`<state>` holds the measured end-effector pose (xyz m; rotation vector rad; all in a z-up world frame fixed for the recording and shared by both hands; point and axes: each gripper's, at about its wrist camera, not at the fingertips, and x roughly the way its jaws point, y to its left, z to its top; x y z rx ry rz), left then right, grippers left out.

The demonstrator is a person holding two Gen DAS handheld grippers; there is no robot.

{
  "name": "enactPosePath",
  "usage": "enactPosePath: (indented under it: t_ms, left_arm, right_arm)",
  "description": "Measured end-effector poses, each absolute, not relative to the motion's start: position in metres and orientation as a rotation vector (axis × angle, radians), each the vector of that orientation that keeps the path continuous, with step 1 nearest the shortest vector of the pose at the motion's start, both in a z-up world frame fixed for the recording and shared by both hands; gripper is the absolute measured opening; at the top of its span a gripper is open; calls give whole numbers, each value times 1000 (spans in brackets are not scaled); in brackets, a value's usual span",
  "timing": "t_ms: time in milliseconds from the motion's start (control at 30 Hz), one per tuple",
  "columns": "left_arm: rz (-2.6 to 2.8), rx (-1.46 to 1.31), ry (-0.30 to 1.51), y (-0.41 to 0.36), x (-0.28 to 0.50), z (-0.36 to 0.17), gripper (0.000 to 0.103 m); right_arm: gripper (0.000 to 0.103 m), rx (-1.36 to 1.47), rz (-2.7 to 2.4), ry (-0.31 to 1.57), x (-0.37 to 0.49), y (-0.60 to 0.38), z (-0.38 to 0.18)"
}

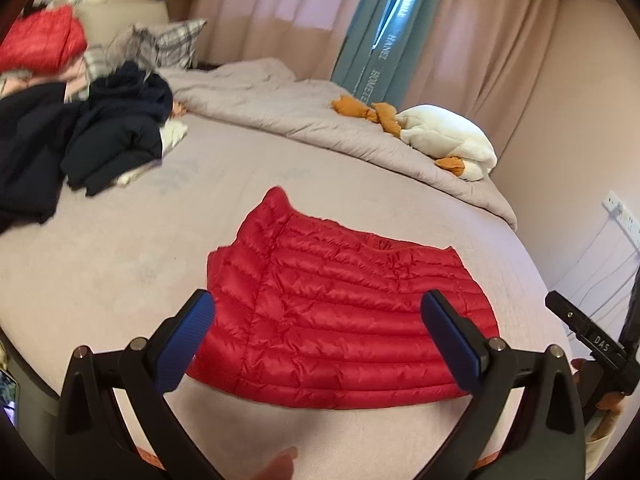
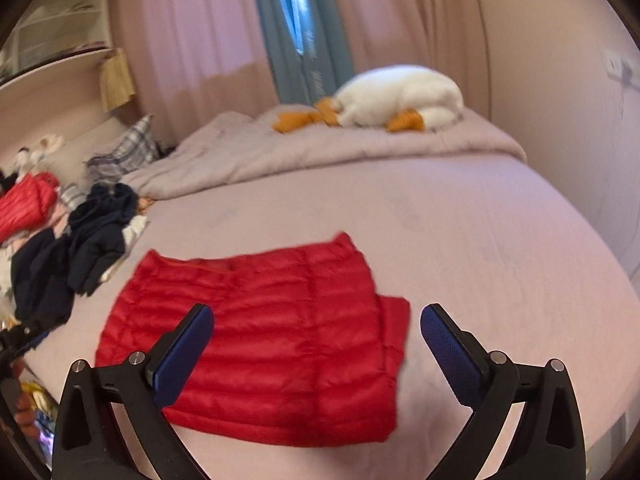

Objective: Fold large clothes

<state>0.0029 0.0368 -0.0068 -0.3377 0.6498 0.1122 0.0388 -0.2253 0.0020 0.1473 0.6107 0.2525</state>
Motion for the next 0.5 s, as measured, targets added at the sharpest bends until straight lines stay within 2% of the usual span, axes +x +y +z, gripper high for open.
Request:
enactPosePath:
  t_ms: [167, 500]
  left_arm:
    - [131, -229, 652, 16, 0, -4, 103]
    - [84, -195, 672, 2, -2, -3, 103]
  right_arm:
    - [102, 103, 305, 602, 27, -209, 8]
    - [102, 27, 299, 568, 10, -191, 12]
